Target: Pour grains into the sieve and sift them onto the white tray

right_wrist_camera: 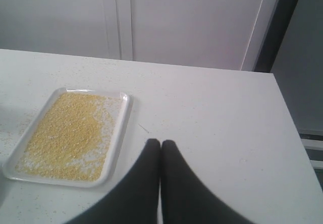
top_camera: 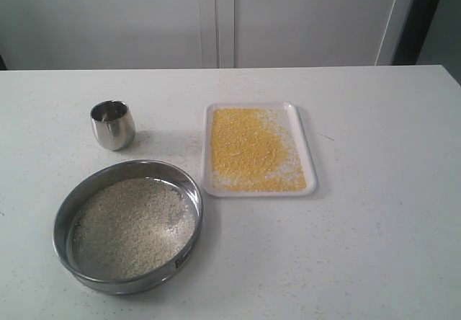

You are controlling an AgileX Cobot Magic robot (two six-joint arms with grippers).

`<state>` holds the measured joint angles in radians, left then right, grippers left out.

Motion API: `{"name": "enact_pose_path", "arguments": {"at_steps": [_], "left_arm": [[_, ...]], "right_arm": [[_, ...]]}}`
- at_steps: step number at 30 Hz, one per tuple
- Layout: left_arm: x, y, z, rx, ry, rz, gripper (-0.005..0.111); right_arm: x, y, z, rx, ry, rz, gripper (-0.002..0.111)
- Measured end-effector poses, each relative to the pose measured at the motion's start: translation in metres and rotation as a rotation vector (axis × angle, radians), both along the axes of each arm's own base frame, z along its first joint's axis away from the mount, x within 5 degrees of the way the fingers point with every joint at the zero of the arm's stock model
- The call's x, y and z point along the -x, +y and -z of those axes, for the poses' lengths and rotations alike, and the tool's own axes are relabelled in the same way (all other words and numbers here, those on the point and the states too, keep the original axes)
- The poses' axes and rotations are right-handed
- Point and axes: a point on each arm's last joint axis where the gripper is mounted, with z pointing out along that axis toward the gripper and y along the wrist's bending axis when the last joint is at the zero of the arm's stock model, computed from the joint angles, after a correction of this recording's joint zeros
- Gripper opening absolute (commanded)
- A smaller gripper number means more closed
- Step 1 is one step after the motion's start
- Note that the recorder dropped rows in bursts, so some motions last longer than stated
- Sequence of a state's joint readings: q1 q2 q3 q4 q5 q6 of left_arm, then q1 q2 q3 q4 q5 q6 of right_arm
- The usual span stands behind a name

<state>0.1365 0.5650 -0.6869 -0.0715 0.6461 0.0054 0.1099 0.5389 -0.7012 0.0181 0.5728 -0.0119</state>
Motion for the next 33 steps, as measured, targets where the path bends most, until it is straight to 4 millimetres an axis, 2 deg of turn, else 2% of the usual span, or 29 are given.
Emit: {"name": "enact_pose_path", "arguments": {"at_steps": [9, 19, 33], "left_arm": [[0.0, 0.0, 0.0, 0.0, 0.0, 0.0, 0.0], [0.0, 0.0, 0.0, 0.0, 0.0, 0.0, 0.0], [0.0, 0.0, 0.0, 0.0, 0.0, 0.0, 0.0]], "right_arm": [[0.016, -0.002, 0.026, 0.001, 0.007, 0.0, 0.0], [0.045, -0.005, 0.072, -0.003, -0.026, 0.0, 0.0], [0.057, -0.008, 0.121, 0.026, -0.062, 0.009, 0.0]]}}
